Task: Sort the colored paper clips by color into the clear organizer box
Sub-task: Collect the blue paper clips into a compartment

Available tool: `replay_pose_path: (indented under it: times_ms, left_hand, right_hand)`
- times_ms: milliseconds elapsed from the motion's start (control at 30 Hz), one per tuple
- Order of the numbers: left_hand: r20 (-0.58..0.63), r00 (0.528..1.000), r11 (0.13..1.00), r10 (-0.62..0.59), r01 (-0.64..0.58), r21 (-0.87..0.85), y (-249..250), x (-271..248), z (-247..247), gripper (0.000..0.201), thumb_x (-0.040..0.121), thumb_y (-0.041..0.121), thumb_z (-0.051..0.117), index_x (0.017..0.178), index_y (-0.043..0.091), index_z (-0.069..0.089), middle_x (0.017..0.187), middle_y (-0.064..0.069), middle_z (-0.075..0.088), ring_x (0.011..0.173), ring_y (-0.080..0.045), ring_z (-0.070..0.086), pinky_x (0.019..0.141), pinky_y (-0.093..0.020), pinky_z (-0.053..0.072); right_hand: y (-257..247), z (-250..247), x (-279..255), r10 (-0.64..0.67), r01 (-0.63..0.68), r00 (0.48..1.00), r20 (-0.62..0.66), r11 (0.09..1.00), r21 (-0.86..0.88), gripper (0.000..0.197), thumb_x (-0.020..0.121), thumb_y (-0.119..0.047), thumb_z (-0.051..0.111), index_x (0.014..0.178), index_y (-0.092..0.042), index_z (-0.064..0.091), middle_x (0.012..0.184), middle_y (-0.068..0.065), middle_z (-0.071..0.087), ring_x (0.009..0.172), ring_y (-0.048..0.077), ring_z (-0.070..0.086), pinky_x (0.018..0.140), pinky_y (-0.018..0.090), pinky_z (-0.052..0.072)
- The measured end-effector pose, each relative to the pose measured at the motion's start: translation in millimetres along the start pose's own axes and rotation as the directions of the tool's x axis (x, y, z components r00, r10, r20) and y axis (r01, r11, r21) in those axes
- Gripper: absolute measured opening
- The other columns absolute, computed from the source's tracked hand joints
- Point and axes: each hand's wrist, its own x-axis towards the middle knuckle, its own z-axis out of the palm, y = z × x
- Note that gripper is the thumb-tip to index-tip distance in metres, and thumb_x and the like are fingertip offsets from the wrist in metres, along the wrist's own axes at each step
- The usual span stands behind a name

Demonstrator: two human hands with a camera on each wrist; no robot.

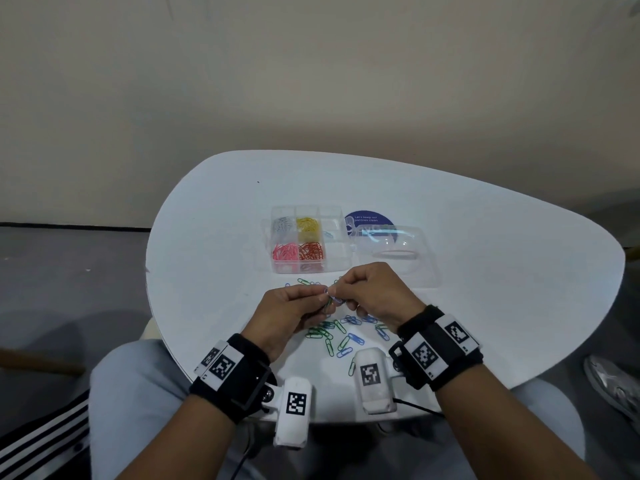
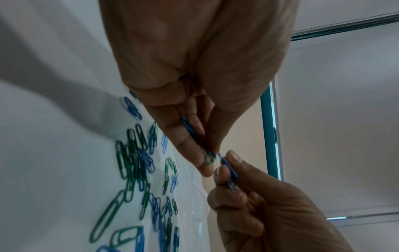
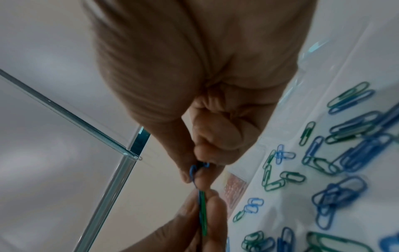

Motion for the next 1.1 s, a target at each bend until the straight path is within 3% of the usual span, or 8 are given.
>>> replay_pose_path:
  times_ms: [233, 367, 433, 567, 700, 867, 967, 1100]
  left_hand:
    - [0.013, 0.999, 0.998, -0.047, 0.046, 0.030, 1, 2, 3, 0.013, 0.093, -0.002, 0.057, 0.095, -0.001, 0.070, 0.094, -0.019, 0.074, 0.087, -0.025, 0.074, 0.065, -0.022, 0.059]
    - [0.020, 0.997, 0.996, -0.076, 0.075, 0.048, 1, 4, 3, 0.012, 0.092, -0.002, 0.057, 0.091, -0.003, 0.069, 0.097, -0.025, 0.072, 0.096, -0.029, 0.072, 0.077, -0.028, 0.059]
    - [0.006, 0.996, 0.994, -0.087, 0.086, 0.061, 1, 6, 2, 0.010, 0.092, -0.001, 0.058, 0.091, -0.003, 0.068, 0.097, -0.025, 0.072, 0.093, -0.027, 0.072, 0.079, -0.030, 0.059]
    - [-0.076, 0.994, 0.995, -0.081, 0.084, 0.044, 4, 10, -3, 0.011, 0.094, 0.002, 0.056, 0.094, -0.004, 0.066, 0.093, -0.022, 0.073, 0.088, -0.026, 0.069, 0.073, -0.028, 0.060]
    - [-0.039, 0.996, 0.994, -0.084, 0.081, -0.074, 8, 7, -2, 0.017, 0.096, 0.002, 0.052, 0.102, -0.009, 0.063, 0.094, -0.022, 0.073, 0.080, -0.021, 0.073, 0.068, -0.024, 0.060]
    - [0.019, 0.991, 0.965, -0.136, 0.137, -0.225, 7, 7, 5, 0.025, 0.092, 0.005, 0.056, 0.109, -0.011, 0.065, 0.103, -0.027, 0.069, 0.091, -0.030, 0.069, 0.085, -0.033, 0.057]
    - [0.040, 0.982, 0.925, -0.185, 0.187, -0.332, 9, 4, 11, 0.026, 0.093, 0.006, 0.045, 0.106, -0.008, 0.064, 0.089, -0.023, 0.071, 0.073, -0.025, 0.071, 0.068, -0.028, 0.059]
    - [-0.014, 0.974, 0.909, -0.225, 0.204, -0.364, 11, 1, 13, 0.027, 0.095, 0.012, 0.043, 0.074, 0.004, 0.060, 0.064, -0.010, 0.063, 0.054, -0.018, 0.063, 0.046, -0.022, 0.052]
  right_hand:
    - [-4, 1, -3, -0.027, 0.026, 1.000, -0.011, 0.999, -0.025, 0.014, 0.081, -0.014, 0.077, 0.073, -0.006, 0.071, 0.055, 0.004, 0.059, 0.044, 0.011, 0.046, 0.044, 0.024, 0.037]
    - [-7, 6, -4, -0.074, 0.075, 0.997, 0.017, 0.997, -0.037, 0.013, 0.082, -0.013, 0.076, 0.076, -0.002, 0.072, 0.065, 0.011, 0.069, 0.046, 0.010, 0.052, 0.042, 0.021, 0.038]
    - [-9, 8, -3, -0.084, 0.085, 0.996, 0.020, 0.995, -0.053, 0.014, 0.082, -0.015, 0.077, 0.077, -0.002, 0.073, 0.069, 0.018, 0.070, 0.049, 0.014, 0.054, 0.043, 0.023, 0.040]
    - [-7, 6, -2, -0.063, 0.062, 0.998, -0.015, 0.996, -0.064, 0.016, 0.081, -0.019, 0.078, 0.078, -0.004, 0.076, 0.056, 0.008, 0.061, 0.042, 0.009, 0.046, 0.040, 0.020, 0.034]
    - [-7, 5, -4, -0.047, 0.047, 0.999, 0.001, 0.999, -0.001, 0.017, 0.081, -0.018, 0.079, 0.081, -0.001, 0.076, 0.057, 0.007, 0.060, 0.043, 0.011, 0.045, 0.041, 0.020, 0.035]
    - [-16, 7, -6, -0.083, 0.081, 0.996, 0.038, 0.995, 0.059, 0.013, 0.081, -0.012, 0.078, 0.083, 0.000, 0.073, 0.063, 0.008, 0.069, 0.047, 0.011, 0.059, 0.040, 0.019, 0.039]
    - [-21, 9, -9, -0.105, 0.103, 0.994, 0.036, 0.994, 0.048, 0.016, 0.080, -0.016, 0.079, 0.085, -0.001, 0.076, 0.064, 0.008, 0.070, 0.046, 0.010, 0.058, 0.039, 0.019, 0.036]
    - [-23, 8, -11, -0.107, 0.106, 0.994, 0.022, 0.993, 0.043, 0.013, 0.081, -0.013, 0.077, 0.084, 0.000, 0.076, 0.064, 0.004, 0.071, 0.047, 0.010, 0.061, 0.041, 0.020, 0.036]
